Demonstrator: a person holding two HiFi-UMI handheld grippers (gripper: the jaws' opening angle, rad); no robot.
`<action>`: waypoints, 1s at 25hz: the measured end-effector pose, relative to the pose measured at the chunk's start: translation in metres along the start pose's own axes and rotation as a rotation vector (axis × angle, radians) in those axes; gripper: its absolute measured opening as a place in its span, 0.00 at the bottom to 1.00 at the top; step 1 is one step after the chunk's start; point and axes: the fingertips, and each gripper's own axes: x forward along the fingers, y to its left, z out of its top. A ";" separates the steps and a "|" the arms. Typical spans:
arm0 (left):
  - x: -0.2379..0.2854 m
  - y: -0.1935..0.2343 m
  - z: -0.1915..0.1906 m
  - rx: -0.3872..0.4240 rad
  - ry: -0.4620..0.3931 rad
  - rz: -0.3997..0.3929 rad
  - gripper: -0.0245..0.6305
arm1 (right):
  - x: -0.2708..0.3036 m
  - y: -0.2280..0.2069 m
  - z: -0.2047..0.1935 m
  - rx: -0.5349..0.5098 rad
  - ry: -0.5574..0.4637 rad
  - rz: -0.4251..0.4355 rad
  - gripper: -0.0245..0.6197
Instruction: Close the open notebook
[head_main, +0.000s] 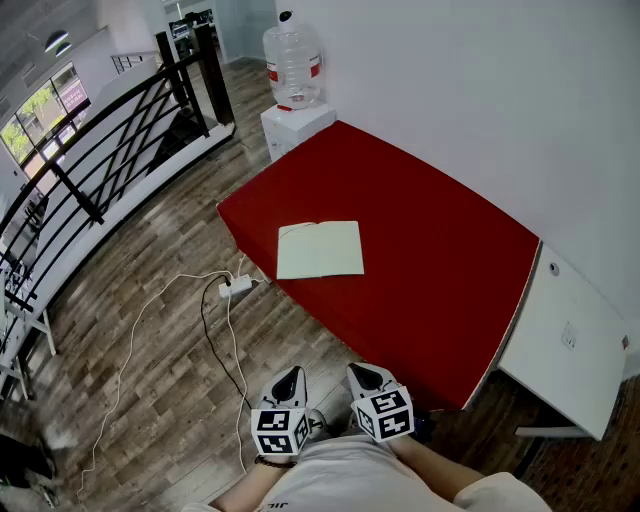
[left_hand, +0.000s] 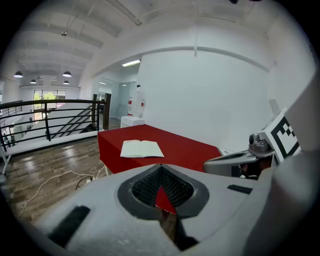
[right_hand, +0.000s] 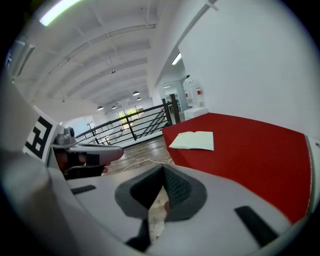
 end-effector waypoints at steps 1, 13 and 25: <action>0.005 0.001 0.000 -0.002 -0.001 0.002 0.05 | 0.002 -0.003 0.002 0.000 -0.003 0.002 0.05; 0.038 -0.010 0.012 -0.025 -0.010 0.057 0.05 | 0.015 -0.039 0.014 -0.047 0.004 0.039 0.05; 0.087 0.016 0.029 -0.037 0.005 0.055 0.05 | 0.060 -0.062 0.033 -0.010 0.026 0.046 0.05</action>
